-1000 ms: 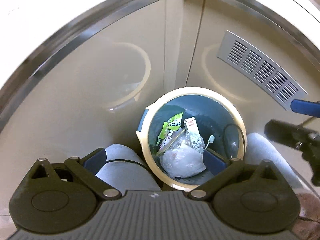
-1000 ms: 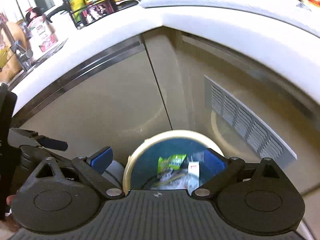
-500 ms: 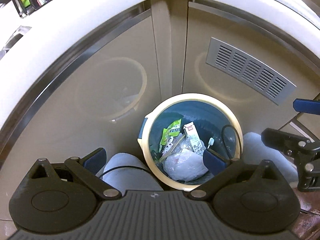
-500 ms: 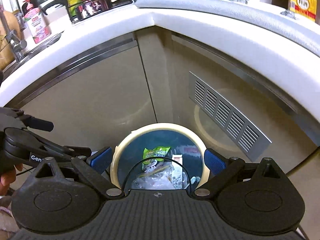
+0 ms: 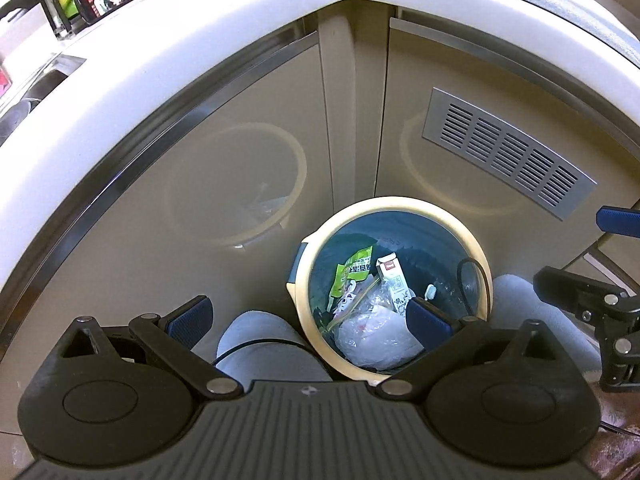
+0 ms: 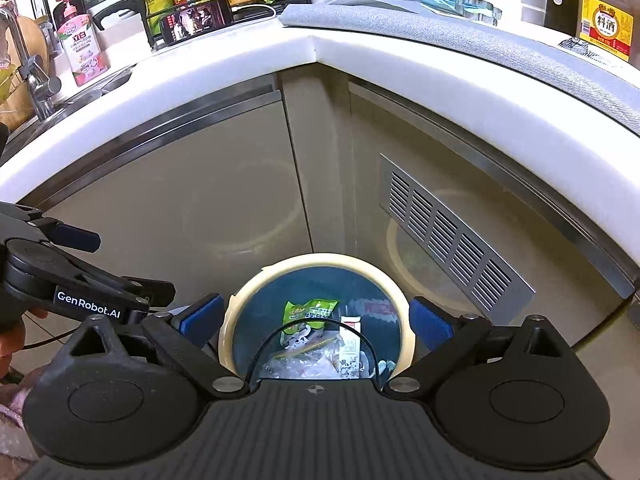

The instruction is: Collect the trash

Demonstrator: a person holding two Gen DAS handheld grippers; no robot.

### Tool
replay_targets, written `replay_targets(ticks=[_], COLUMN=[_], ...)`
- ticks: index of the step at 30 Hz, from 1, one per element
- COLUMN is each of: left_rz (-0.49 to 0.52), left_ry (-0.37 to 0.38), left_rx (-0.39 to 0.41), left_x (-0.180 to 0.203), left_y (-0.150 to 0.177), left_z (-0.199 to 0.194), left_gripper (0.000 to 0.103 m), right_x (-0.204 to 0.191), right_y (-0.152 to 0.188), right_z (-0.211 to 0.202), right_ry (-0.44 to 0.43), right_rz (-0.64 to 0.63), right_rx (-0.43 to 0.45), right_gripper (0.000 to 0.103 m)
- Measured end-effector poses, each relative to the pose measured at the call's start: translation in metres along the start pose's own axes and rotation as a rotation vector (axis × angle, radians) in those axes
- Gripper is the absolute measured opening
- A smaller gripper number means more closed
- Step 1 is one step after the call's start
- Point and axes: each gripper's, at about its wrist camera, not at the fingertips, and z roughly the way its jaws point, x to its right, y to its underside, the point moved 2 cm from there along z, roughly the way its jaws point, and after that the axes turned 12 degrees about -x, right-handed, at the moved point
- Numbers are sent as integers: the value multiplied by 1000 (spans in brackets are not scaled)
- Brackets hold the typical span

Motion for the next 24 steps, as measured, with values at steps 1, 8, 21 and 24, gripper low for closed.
replay_targets(ticks=[1,8,21,24], left_rz=[0,0,-2,-2], left_ry=[-1,-5,-16,-25], left_rx=[1,7,4,7], left_x=[0,0,-3,-4], left_y=[0,1,-1,-3], left_z=[0,-1,1,1], left_gripper=[103,103,103,103], right_x=[0,-1,1,1], right_y=[0,-1,-1,-1], right_z=[0,3,11,12], right_ry=[0,-3,-14,-15], right_rz=[-1,-7,5,5], right_rx=[-1,-13,-41,-44], right_gripper=[99,100,101,102])
